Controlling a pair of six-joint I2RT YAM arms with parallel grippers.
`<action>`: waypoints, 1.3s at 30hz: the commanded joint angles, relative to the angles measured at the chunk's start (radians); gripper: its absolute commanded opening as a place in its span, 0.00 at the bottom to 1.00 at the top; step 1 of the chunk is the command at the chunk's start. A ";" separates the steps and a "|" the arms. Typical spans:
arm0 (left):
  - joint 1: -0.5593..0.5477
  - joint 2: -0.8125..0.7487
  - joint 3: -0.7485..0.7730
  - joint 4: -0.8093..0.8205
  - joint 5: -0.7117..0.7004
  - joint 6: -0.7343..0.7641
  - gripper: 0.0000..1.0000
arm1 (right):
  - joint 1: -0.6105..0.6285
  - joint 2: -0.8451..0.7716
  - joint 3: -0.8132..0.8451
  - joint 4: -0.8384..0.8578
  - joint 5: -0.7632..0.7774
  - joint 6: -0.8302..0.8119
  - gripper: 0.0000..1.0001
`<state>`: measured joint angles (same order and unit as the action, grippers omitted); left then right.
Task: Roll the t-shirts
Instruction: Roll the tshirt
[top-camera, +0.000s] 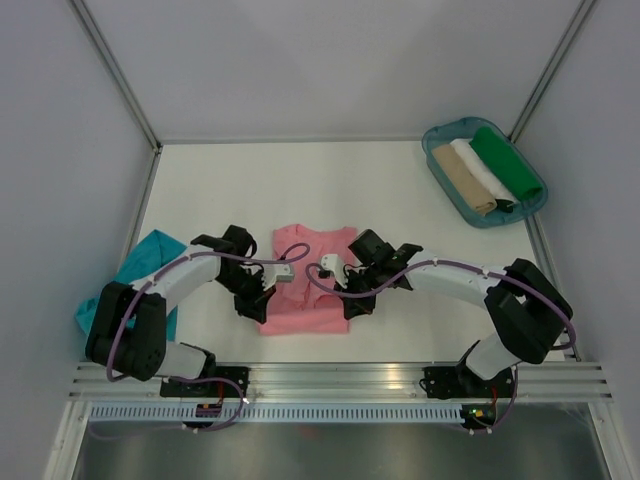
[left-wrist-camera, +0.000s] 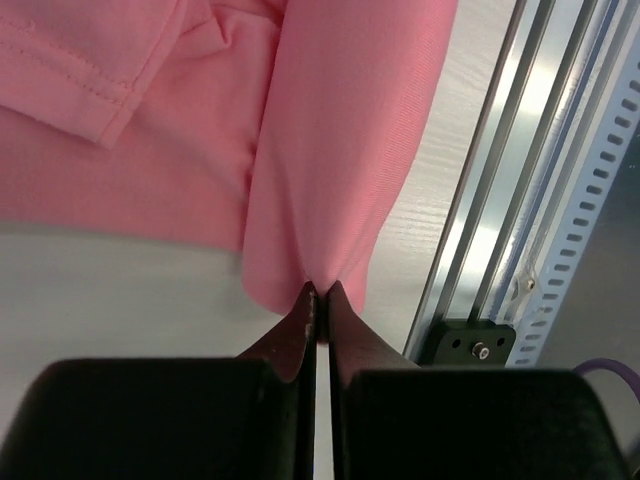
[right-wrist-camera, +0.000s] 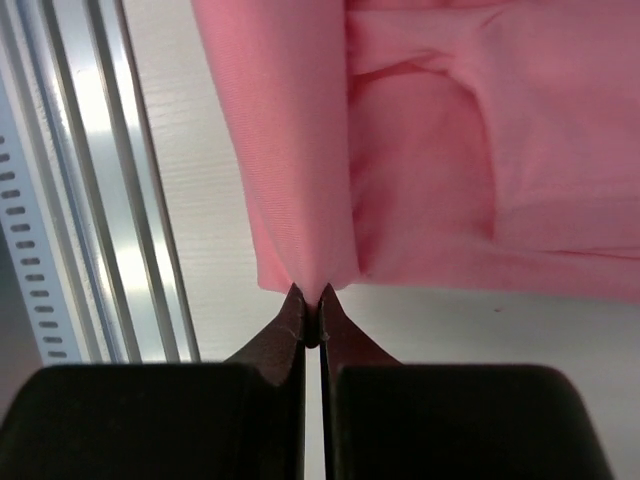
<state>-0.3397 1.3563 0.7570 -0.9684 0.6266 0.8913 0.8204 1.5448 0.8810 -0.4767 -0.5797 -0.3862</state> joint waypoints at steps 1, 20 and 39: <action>0.040 0.085 0.051 0.040 -0.007 0.028 0.02 | -0.052 0.024 0.012 0.047 0.018 0.061 0.00; 0.076 0.285 0.249 0.086 0.048 -0.120 0.11 | -0.175 0.067 -0.025 0.125 0.130 0.216 0.22; 0.074 0.308 0.346 0.094 0.125 -0.163 0.06 | -0.208 -0.110 -0.108 0.277 -0.049 0.332 0.66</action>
<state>-0.2695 1.6817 1.0584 -0.8871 0.6884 0.7517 0.6128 1.4738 0.7887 -0.2825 -0.5919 -0.0982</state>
